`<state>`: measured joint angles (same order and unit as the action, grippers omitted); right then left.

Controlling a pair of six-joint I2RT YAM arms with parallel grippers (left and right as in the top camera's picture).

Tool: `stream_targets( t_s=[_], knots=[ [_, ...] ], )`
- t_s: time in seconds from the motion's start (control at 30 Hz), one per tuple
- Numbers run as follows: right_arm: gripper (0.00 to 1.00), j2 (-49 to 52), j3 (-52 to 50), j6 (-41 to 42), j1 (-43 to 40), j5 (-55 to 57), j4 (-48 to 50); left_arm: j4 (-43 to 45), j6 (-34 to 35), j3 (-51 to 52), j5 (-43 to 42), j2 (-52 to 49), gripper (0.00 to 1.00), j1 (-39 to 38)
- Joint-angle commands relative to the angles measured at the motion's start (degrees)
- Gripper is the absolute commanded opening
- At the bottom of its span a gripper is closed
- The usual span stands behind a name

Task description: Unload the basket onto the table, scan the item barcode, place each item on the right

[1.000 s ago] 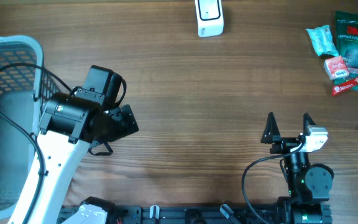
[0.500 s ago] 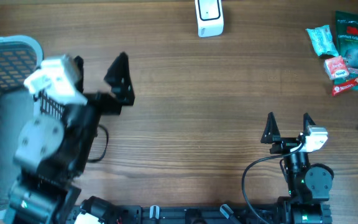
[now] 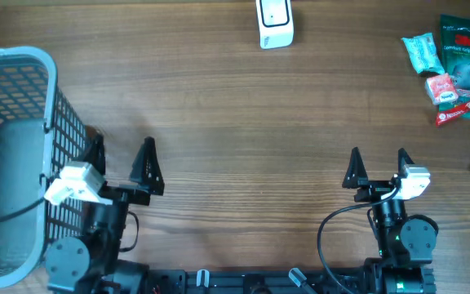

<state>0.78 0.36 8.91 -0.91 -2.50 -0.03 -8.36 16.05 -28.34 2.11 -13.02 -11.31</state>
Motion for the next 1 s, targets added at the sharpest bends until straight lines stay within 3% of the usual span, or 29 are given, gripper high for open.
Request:
stream_targets(
  t_s=[0.0, 0.33, 0.53, 0.97],
  knots=[
    [1.00, -0.5, -0.1, -0.8, 0.3, -0.2, 0.1, 1.6, 4.3, 8.7, -1.3, 5.2, 1.00, 2.5],
    [1.00, -0.5, -0.1, -0.8, 0.3, -0.2, 0.1, 7.3, 3.7, 25.0, 2.5, 12.7, 1.00, 7.8],
    [1.00, -0.5, -0.1, -0.8, 0.3, -0.2, 0.1, 6.8, -2.2, 28.0, 2.4, 12.9, 1.00, 8.8],
    [1.00, -0.5, -0.1, -0.8, 0.3, -0.2, 0.1, 4.3, -5.4, 28.0, -0.1, 12.7, 1.00, 8.9]
  ],
)
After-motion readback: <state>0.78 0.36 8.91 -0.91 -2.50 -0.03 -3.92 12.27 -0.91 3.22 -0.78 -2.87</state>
